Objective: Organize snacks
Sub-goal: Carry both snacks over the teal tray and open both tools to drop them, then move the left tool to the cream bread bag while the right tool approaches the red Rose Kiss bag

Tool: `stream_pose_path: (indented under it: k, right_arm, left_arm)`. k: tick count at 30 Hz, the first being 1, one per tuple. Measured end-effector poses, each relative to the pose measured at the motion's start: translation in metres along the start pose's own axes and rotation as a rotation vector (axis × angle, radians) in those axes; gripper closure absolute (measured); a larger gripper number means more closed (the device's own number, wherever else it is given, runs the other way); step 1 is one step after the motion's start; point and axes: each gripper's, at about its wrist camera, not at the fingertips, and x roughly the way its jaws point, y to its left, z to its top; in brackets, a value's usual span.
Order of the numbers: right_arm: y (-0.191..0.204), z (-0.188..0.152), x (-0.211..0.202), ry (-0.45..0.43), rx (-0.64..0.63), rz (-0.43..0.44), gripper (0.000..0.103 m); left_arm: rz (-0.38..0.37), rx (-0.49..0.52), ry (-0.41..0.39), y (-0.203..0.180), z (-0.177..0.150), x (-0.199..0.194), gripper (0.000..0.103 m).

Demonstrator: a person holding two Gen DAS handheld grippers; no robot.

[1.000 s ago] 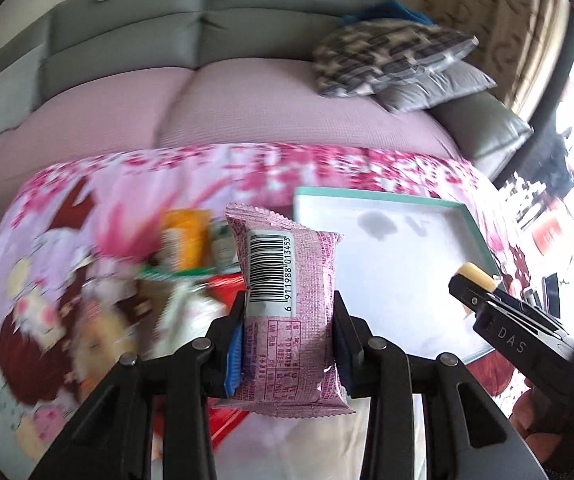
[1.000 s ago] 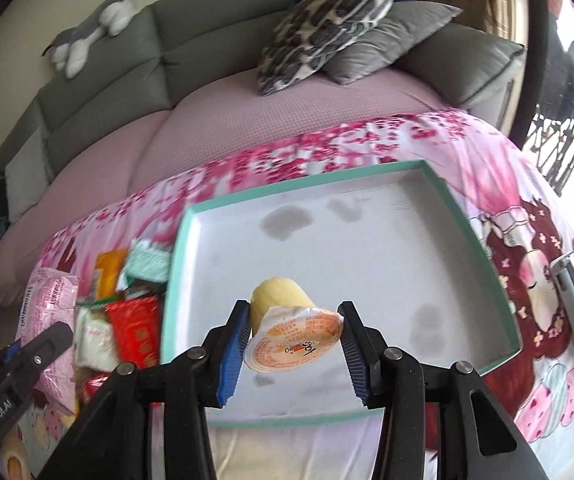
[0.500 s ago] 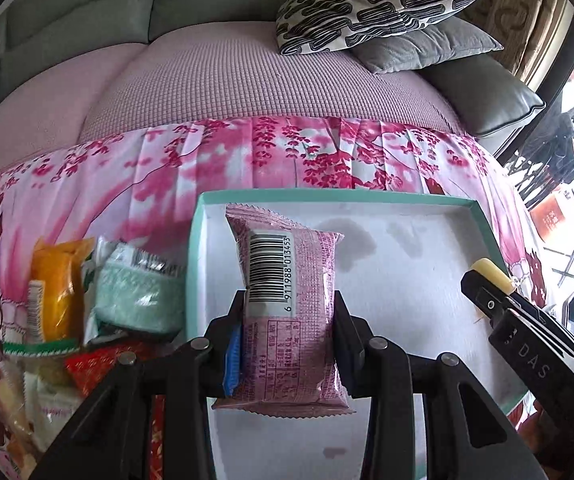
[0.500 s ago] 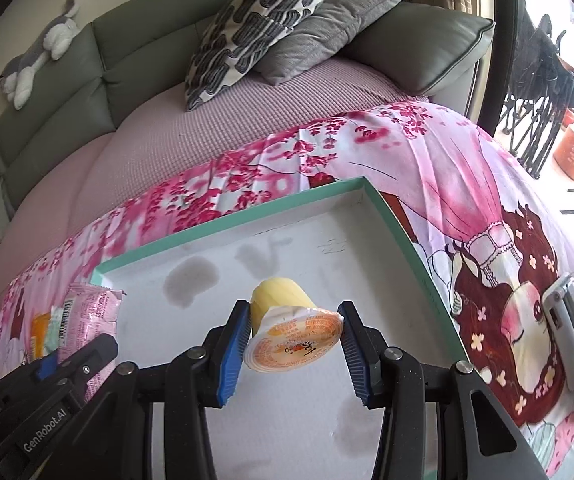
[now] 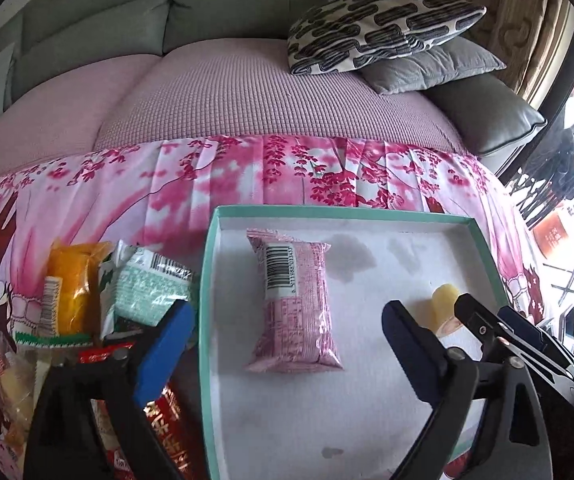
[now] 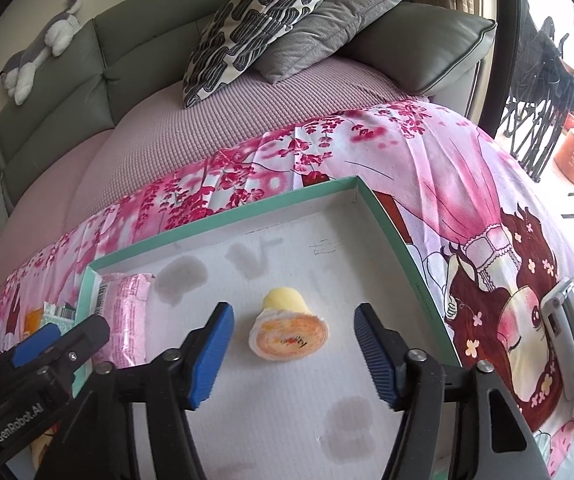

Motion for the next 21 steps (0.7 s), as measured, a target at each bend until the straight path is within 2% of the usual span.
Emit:
stream_pose_path:
  k: [3, 4, 9, 16, 21]
  right_arm:
    - [0.001, -0.006, -0.008, -0.01, 0.0, 0.012, 0.012]
    - [0.002, -0.009, -0.01, -0.014, -0.002, 0.016, 0.001]
    - [0.004, -0.02, -0.02, -0.018, -0.007, 0.02, 0.0]
    - [0.01, -0.041, -0.035, -0.001, -0.019, 0.041, 0.0]
    - [0.017, -0.056, -0.043, 0.005, -0.056, 0.037, 0.0]
  left_arm:
    - [0.008, -0.006, -0.021, 0.005, -0.009, -0.013, 0.006]
    - [0.016, -0.006, -0.028, 0.007, -0.011, -0.017, 0.005]
    - [0.064, -0.007, -0.068, 0.018, -0.028, -0.038, 0.001]
    - [0.063, -0.074, -0.096, 0.038, -0.053, -0.06, 0.001]
    - [0.079, -0.086, -0.118, 0.049, -0.069, -0.074, 0.001]
